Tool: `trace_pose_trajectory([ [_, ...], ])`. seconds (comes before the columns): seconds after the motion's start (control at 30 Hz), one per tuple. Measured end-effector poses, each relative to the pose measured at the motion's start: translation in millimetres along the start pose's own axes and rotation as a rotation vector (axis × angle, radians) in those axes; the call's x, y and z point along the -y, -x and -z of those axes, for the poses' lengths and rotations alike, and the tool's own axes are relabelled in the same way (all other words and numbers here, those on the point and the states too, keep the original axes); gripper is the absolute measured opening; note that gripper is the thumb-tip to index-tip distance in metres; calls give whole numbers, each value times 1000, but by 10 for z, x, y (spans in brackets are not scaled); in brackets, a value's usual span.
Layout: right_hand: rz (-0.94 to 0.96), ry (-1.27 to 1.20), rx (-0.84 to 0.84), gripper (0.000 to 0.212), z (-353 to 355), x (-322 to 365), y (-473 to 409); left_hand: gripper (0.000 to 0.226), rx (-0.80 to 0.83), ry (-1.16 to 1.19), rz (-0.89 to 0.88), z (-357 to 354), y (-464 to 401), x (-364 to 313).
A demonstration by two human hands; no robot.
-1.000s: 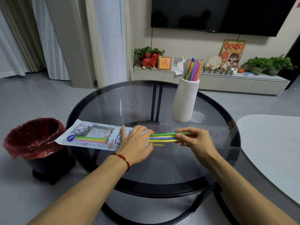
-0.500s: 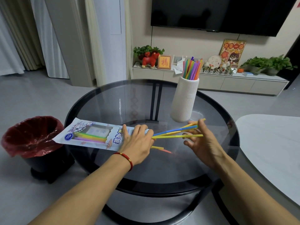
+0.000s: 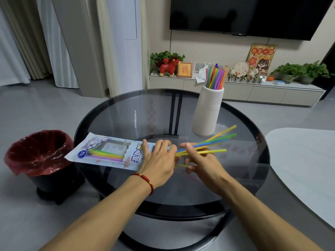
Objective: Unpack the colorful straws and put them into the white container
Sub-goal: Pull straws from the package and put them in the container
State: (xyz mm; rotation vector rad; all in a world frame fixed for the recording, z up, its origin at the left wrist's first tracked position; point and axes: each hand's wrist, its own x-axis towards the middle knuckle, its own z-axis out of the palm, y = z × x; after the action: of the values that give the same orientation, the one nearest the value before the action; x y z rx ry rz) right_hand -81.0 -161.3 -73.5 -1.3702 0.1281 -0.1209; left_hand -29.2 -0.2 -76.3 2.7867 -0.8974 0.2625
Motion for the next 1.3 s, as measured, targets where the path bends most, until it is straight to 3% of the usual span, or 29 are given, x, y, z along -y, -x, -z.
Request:
trace_pose_trajectory([
  [0.13,61,206,-143,26,11,77,-82,23,22,-4,-3,25,-4,10],
  [0.27,95,129,-178,28,113,193,-68,18,89,6,1,21,11,104],
  [0.37,67,232,-99,37,5,141,20,16,83,20,-71,-26,16,39],
  [0.53,186,359,-195,30,141,512,54,27,105,83,-23,-32,-27,155],
  [0.67,253,745,-231,32,338,866,25,33,140,71,8,-68,-24,242],
  [0.8,149,1070,-200,32,310,914,-181,30,78,34,67,-100,-9,161],
  [1.17,119,1011,-197,35,231,404,-279,29,-54,57,226,-145,-103,138],
  [1.3,70,1011,-174,35,263,308,-274,30,-202,121,142,-92,-144,56],
])
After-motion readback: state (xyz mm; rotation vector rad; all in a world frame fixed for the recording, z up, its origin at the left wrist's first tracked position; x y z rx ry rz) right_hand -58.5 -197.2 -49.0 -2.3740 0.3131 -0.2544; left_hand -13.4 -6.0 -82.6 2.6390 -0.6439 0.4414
